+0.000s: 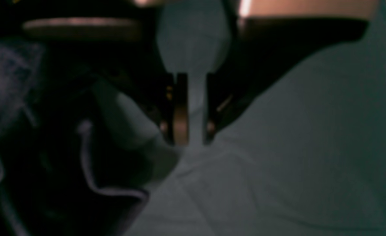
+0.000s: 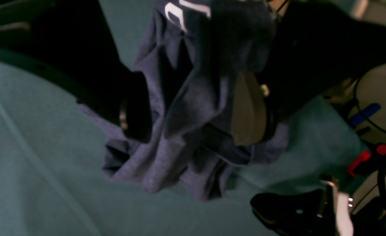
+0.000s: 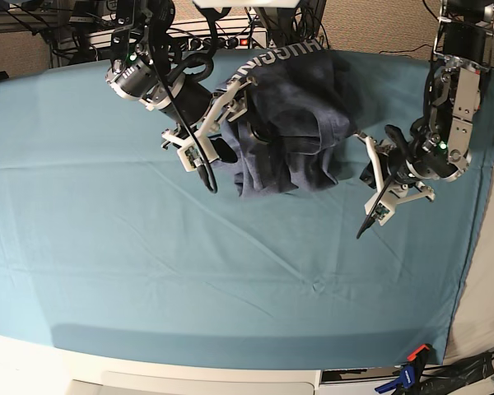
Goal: Fold the T-shirt properly
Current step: 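Tuck the bundle sides inward with both grippers toward its middle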
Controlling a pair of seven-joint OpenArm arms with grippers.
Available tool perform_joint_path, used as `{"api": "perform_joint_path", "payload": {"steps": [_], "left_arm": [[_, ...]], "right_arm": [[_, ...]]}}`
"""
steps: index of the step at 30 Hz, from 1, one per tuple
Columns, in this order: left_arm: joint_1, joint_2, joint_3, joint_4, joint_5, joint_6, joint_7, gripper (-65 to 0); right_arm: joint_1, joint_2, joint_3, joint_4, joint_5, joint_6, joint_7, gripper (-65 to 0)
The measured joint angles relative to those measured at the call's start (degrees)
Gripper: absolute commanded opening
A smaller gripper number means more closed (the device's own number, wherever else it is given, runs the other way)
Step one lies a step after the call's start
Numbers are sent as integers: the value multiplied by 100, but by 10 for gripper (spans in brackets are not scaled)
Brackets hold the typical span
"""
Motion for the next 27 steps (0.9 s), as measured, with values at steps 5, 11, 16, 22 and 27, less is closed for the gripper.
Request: {"api": "perform_joint_path", "payload": {"steps": [5, 11, 16, 22, 27], "left_arm": [[2, 85, 0, 0, -2, -2, 0, -550], [0, 87, 0, 0, -2, -2, 0, -550], [0, 85, 0, 0, -2, 0, 0, -550], [0, 85, 0, 0, -4, -2, 0, -550], [0, 85, 0, 0, -2, 0, 0, -550]], "right_arm": [[0, 2, 0, 0, -151, -155, 11, -271], [0, 2, 0, -2, -271, -188, 20, -399], [17, 0, 0, -153, -258, -186, 83, -478], [238, 2, 0, -772, -271, -186, 83, -617], [649, 0, -22, -868, -527, -186, 129, -650]]}}
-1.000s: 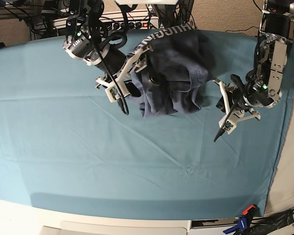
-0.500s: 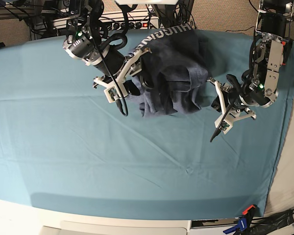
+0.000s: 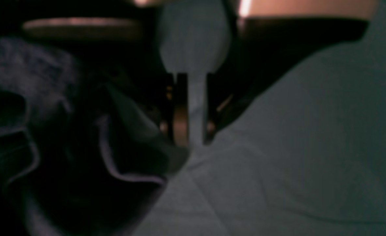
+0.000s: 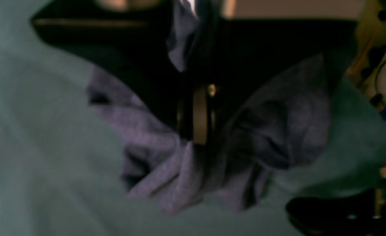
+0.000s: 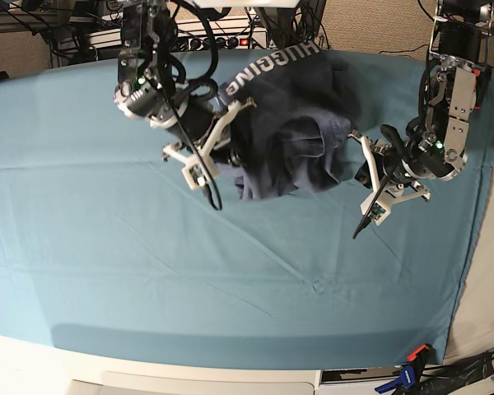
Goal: Fold the T-shirt properly
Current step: 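Tuck the bundle sides inward with both grippers toward its middle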
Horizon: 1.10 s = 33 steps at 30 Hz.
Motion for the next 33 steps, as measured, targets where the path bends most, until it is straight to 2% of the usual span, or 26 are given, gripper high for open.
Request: {"api": "perform_joint_path", "payload": {"steps": [7, 20, 27, 33], "left_arm": [[2, 2, 0, 0, 4, 0, 0, -550], [0, 0, 0, 2, -44, 0, 31, -550], [9, 20, -350, 197, -887, -44, 138, -469], [581, 15, -824, 389, -1519, -42, 155, -462]], "right_arm": [[184, 0, 0, -7, -627, -111, 275, -650], [184, 48, 0, -11, -949, -111, 525, -650], [170, 96, 0, -11, -951, -111, 533, -650], [129, 96, 0, -22, -951, -111, 535, -650]]}}
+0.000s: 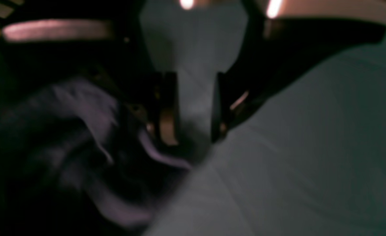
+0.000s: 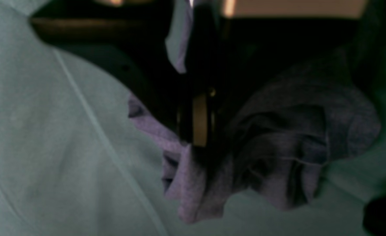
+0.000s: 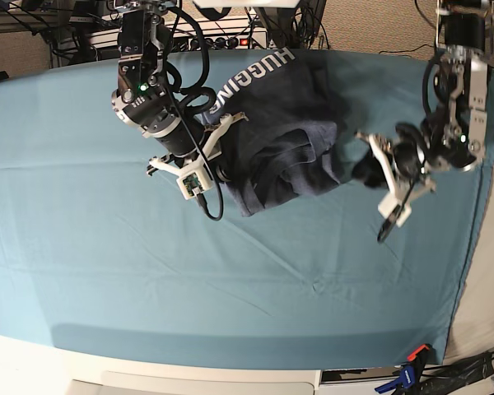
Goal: Fold the T-shirt properly
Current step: 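Tuck the bundle sides inward with both grippers toward its middle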
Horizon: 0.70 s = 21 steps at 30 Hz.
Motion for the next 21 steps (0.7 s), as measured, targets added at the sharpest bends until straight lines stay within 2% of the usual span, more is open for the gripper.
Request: {"api": "perform_joint_path", "payload": {"steps": [4, 15, 21], "left_arm": [[393, 59, -42, 52, -321, -149, 48, -462], [584, 721, -46, 55, -588, -297, 63, -462], [581, 778, -46, 55, -588, -299, 63, -462]], "right_arm": [[-11, 0, 0, -4, -28, 0, 0, -650], [-79, 0, 0, -52, -39, 0, 13, -650], [-68, 0, 2, -411, -61, -17, 83, -650]]}}
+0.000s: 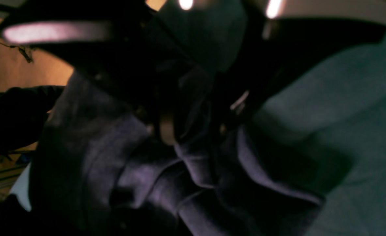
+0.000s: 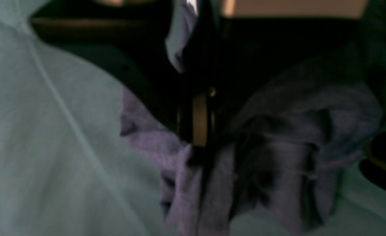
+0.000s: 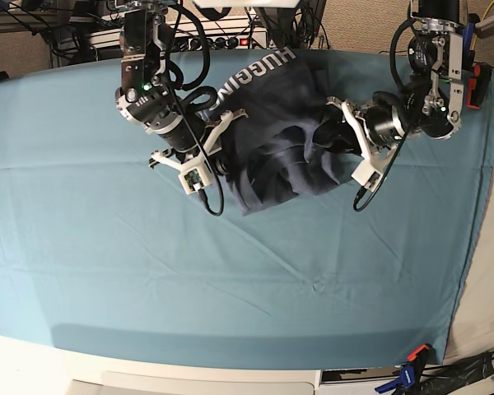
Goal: Fold the T-shirt properly
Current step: 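Tuck the bundle sides inward with both grippers toward its middle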
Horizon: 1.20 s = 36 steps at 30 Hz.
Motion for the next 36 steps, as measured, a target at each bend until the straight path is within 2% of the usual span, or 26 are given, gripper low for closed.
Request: {"api": "perform_joint_path", "payload": {"steps": [5, 16, 21, 32, 36], "left_arm": [[0, 0, 0, 0, 0, 0, 0, -462], [2, -2, 0, 365, 9, -131, 0, -462], [129, -2, 0, 391, 28, -131, -24, -462], [153, 0, 0, 378, 459, -131, -313, -462], [142, 133, 0, 249, 673, -131, -378, -400]], "right_arm": [[17, 0, 0, -358, 2, 0, 31, -650], [297, 2, -2, -391, -7, 2, 125, -650], [459, 0, -2, -398, -219, 17, 129, -650], [459, 0, -2, -398, -219, 17, 131, -650], [461, 2, -2, -398, -219, 17, 129, -650]]}}
